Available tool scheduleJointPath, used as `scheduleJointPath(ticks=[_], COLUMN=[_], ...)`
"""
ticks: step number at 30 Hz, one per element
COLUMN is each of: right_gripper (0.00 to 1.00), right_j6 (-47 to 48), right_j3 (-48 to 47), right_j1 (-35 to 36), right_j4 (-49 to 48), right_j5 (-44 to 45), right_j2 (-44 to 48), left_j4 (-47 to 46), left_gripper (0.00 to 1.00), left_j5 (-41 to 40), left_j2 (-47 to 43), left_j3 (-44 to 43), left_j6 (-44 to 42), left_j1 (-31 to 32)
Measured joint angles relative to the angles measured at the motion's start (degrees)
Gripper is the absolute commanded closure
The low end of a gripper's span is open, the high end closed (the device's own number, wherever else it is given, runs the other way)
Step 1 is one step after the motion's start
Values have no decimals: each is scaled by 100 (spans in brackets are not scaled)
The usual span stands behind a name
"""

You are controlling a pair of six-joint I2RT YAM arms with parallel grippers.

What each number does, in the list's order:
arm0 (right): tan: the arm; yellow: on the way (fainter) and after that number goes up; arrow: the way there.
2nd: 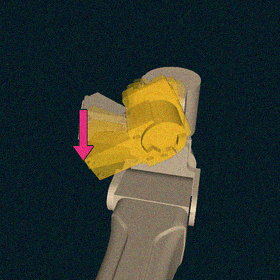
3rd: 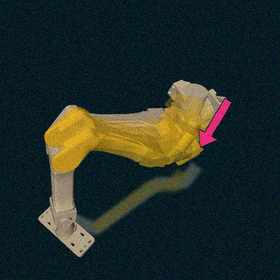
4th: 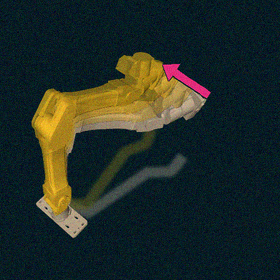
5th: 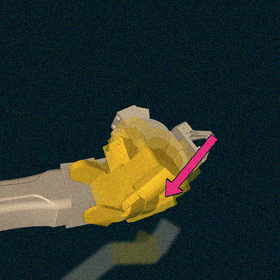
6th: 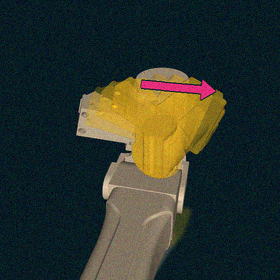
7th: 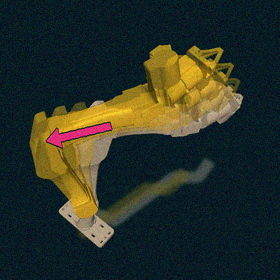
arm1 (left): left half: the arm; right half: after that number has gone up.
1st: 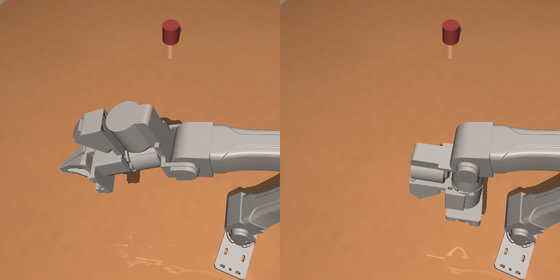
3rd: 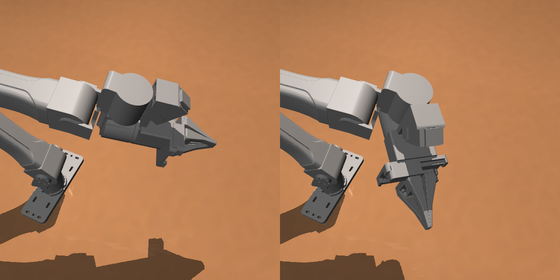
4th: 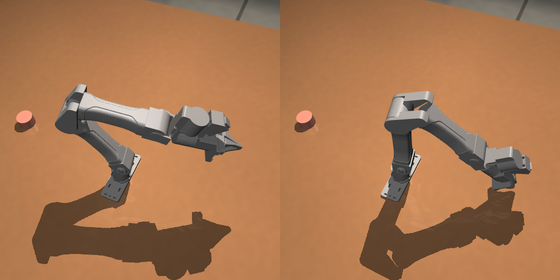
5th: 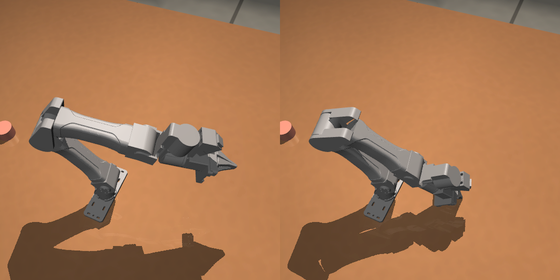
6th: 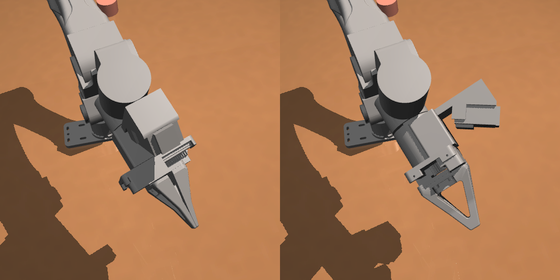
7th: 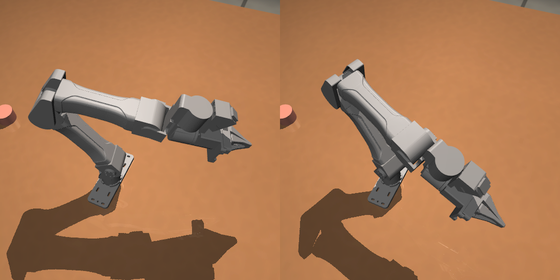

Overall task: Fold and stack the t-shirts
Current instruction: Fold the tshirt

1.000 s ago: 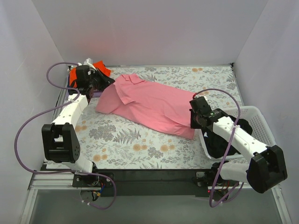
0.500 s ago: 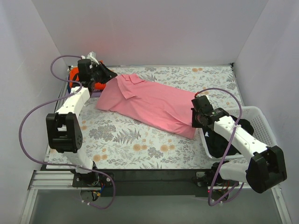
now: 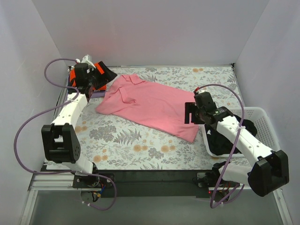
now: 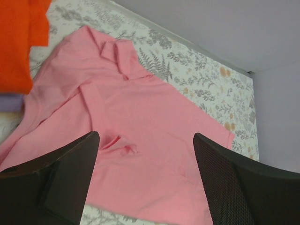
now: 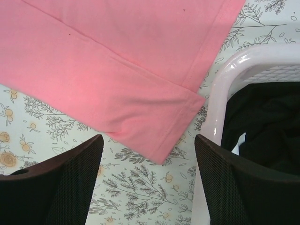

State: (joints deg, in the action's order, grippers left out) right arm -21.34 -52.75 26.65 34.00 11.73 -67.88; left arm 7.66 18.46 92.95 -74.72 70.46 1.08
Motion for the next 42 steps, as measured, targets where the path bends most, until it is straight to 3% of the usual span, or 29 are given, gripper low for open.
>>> scheduleJointPath(ticks=[5, 9, 14, 36, 40, 42], right_gripper=[16, 17, 17, 17, 17, 17], right_j6=[79, 83, 70, -133, -170, -208], right_j3=[0, 0, 2, 232, 407, 498], right_j1=[170, 485, 767, 1394, 1405, 1414], right_j4=[-114, -256, -422, -699, -710, -717], right_j5=[-168, -273, -361, -428, -415, -409], right_j2=[-39, -175, -402, -450, -450, -450], left_j4=[57, 201, 363, -238, -321, -350], left_gripper=[23, 28, 35, 57, 69, 83], left_j5=[-577, -1073, -1574, -2114, -2131, -2146], left_j2=[-968, -1023, -1021, 188, 332, 400], left_j3=[1346, 2068, 2566, 2645, 2522, 2461], left_j6=[146, 249, 352, 542, 544, 560], left_j1=[-448, -811, -807, -800, -800, -802])
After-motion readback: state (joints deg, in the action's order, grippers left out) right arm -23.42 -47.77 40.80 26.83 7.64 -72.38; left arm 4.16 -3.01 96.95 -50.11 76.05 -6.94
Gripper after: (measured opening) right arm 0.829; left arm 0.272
